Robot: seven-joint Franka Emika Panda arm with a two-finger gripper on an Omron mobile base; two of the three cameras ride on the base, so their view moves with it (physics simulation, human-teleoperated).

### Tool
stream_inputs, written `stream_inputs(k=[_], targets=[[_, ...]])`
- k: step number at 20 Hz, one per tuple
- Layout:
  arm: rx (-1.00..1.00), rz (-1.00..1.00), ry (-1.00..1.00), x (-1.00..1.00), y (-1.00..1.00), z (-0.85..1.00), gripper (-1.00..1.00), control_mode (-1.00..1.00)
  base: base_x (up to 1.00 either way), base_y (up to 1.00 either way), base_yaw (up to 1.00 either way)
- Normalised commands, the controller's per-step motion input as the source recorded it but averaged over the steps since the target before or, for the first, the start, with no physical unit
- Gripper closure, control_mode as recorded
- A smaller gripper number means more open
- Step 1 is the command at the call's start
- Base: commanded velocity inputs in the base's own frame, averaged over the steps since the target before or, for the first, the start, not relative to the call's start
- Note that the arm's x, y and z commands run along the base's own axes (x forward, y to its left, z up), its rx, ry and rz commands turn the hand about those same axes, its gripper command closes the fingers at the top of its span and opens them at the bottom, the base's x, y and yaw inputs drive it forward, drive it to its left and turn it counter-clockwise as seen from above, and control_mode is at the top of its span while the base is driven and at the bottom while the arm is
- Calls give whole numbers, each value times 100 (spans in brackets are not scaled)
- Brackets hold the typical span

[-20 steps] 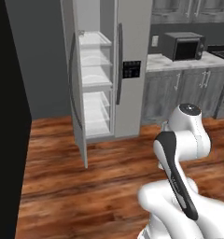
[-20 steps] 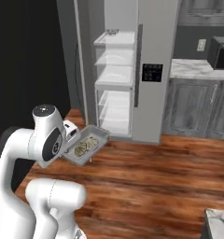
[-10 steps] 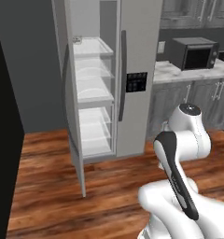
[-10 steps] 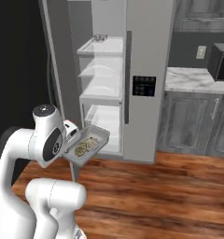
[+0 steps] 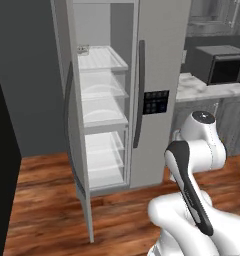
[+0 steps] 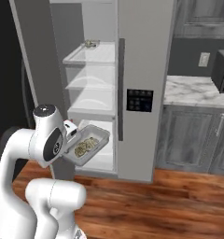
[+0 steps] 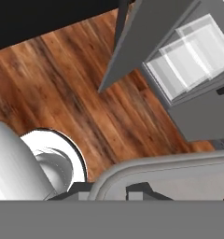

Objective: Place two dumplings into each of the tupperware containers and then place the containers in the fridge.

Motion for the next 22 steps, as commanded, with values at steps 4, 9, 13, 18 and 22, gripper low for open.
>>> stream_inputs(k=[4, 9, 13, 18, 22], targets=[[0, 0, 0, 0, 0, 0, 100, 100, 60, 2, 1], [0, 0, 0, 0, 0, 0, 100, 100, 67, 7, 3], [0, 0, 0, 0, 0, 0, 100, 100, 69, 22, 2], [0, 0, 0, 0, 0, 0, 100, 100, 58, 23, 0], [0, 0, 0, 0, 0, 0, 100, 100, 47, 35, 0]])
